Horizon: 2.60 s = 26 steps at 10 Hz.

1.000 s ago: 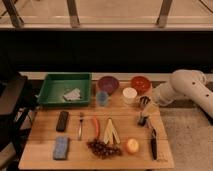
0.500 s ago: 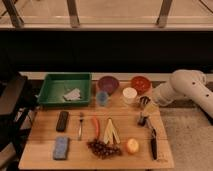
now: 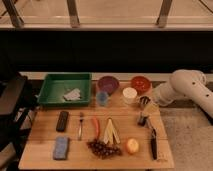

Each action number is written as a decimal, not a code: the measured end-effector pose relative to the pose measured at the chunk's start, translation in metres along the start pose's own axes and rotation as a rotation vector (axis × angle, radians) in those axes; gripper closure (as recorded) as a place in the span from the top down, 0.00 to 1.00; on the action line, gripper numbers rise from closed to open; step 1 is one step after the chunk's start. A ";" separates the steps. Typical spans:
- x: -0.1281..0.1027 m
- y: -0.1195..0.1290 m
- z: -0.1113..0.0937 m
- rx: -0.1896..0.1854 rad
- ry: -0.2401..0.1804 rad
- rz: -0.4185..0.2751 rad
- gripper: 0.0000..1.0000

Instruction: Stack bowls into tray

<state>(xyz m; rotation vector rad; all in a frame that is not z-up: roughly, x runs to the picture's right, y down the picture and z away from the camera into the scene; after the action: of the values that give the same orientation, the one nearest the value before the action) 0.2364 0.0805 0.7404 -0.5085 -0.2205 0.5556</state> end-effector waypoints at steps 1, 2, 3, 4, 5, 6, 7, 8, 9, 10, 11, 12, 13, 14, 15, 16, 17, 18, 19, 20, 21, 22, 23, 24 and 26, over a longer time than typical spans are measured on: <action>0.000 0.000 0.000 0.000 0.000 0.000 0.80; 0.000 0.000 0.000 0.000 0.000 0.000 0.80; 0.000 0.000 0.000 0.000 0.000 0.000 0.80; 0.000 0.000 0.000 0.000 0.000 0.000 0.80; 0.000 0.000 0.000 0.000 0.000 0.000 0.80; 0.000 0.000 0.000 0.003 0.001 -0.002 0.80; 0.001 -0.002 -0.001 0.014 0.003 -0.012 0.80; 0.002 -0.011 -0.005 0.044 0.005 -0.024 0.80; 0.004 -0.025 -0.008 0.080 0.006 -0.031 0.80; 0.006 -0.048 -0.008 0.122 0.007 -0.044 0.80; 0.008 -0.072 -0.007 0.153 0.011 -0.057 0.80; 0.008 -0.095 -0.005 0.176 0.017 -0.073 0.80; 0.007 -0.112 -0.003 0.193 0.022 -0.089 0.80; 0.003 -0.133 0.000 0.200 0.025 -0.112 0.80; -0.001 -0.143 0.002 0.203 0.026 -0.125 0.80; -0.001 -0.149 0.002 0.205 0.028 -0.130 0.80; -0.002 -0.150 0.002 0.206 0.028 -0.132 0.80; -0.001 -0.150 0.003 0.205 0.028 -0.131 0.80; -0.001 -0.150 0.003 0.206 0.028 -0.132 0.80; -0.001 -0.150 0.004 0.211 0.028 -0.134 0.80; 0.001 -0.154 0.007 0.222 0.029 -0.131 0.80; 0.003 -0.161 0.015 0.227 0.035 -0.129 0.80; 0.003 -0.170 0.025 0.229 0.039 -0.127 0.80; 0.002 -0.177 0.036 0.226 0.046 -0.133 0.80; 0.005 -0.184 0.043 0.222 0.056 -0.134 0.80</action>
<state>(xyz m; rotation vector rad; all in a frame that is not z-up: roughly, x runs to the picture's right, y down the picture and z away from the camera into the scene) 0.3085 -0.0341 0.8729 -0.2912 -0.1364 0.4281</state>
